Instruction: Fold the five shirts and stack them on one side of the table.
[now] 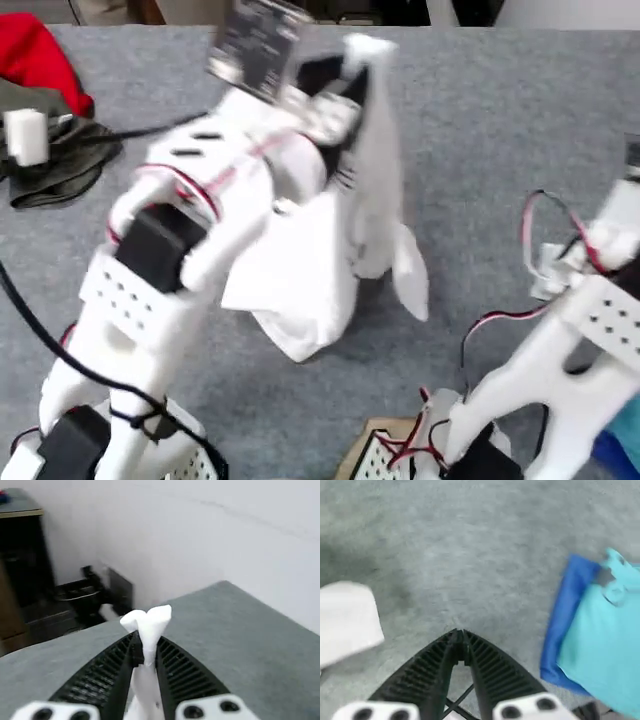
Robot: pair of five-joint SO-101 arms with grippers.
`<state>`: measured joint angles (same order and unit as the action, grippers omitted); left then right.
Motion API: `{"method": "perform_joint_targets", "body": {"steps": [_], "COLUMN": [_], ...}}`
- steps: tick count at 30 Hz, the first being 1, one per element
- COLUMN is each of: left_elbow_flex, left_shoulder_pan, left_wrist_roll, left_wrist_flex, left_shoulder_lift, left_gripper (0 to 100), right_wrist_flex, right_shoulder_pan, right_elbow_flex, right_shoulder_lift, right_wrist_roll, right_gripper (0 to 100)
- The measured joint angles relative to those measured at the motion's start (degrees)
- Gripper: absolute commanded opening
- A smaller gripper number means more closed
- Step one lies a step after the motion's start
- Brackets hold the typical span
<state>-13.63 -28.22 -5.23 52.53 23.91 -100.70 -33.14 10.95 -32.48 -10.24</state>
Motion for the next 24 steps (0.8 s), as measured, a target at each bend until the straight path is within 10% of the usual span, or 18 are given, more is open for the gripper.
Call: {"method": "perform_joint_targets", "body": {"steps": [13, 24], "left_elbow_flex": [2.6, 11.5], "left_shoulder_pan": [21.7, 31.6], "left_wrist_roll": [0.0, -0.2], "left_wrist_flex": [11.6, 11.6], "left_shoulder_lift": [-0.4, -0.4], "left_gripper": [2, 2], "right_wrist_flex": [10.1, 18.2], "right_shoulder_pan": [48.5, 58.6], "right_elbow_flex": [10.2, 27.3], "right_shoulder_lift": [0.0, 0.0], "right_wrist_roll": [15.1, 15.3], "right_gripper": [8.2, 13.0]}}
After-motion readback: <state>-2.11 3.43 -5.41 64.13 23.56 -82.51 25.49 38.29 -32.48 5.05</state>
